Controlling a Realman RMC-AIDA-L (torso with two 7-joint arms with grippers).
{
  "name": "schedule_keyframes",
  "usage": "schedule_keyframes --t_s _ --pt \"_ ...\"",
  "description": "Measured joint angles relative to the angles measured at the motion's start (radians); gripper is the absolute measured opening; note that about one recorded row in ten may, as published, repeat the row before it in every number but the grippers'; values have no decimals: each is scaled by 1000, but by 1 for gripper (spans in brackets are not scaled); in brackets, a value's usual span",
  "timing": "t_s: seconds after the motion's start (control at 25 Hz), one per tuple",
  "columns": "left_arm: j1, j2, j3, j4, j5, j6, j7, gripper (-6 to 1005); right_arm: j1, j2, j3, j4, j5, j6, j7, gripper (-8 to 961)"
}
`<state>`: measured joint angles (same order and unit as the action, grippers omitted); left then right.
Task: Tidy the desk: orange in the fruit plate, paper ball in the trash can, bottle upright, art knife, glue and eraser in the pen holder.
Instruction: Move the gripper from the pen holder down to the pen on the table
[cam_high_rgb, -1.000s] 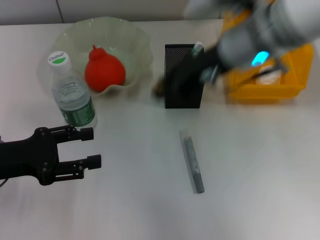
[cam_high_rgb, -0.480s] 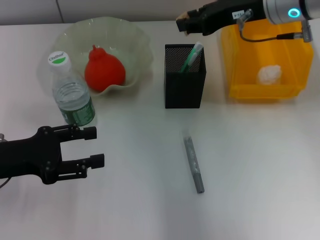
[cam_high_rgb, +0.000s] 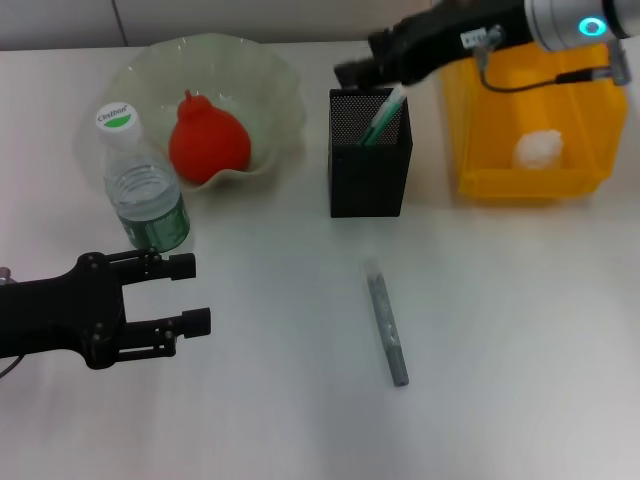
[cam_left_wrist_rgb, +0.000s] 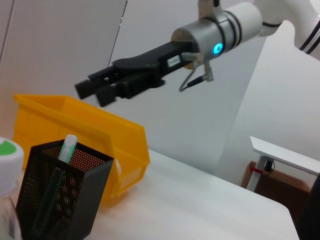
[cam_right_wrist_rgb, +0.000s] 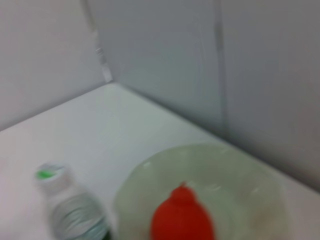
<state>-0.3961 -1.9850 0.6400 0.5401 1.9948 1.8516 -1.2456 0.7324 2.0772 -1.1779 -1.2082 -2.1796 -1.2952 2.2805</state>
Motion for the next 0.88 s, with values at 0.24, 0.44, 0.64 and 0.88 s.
schedule_keyframes --t_s 0.24,0.44,0.64,0.88 --pt "2 0 0 3 0 10 -35 743 -1 3 -9 -187 -129 -252 135 659" --pt "2 -1 0 4 -1 21 -39 743 5 6 -99 -212 -243 -353 227 698" --pt "3 -3 0 4 -1 23 -40 743 21 8 -259 -147 -337 -335 309 800" --pt "9 -6 0 4 4 22 -37 743 48 10 -447 -16 -346 -205 386 818"
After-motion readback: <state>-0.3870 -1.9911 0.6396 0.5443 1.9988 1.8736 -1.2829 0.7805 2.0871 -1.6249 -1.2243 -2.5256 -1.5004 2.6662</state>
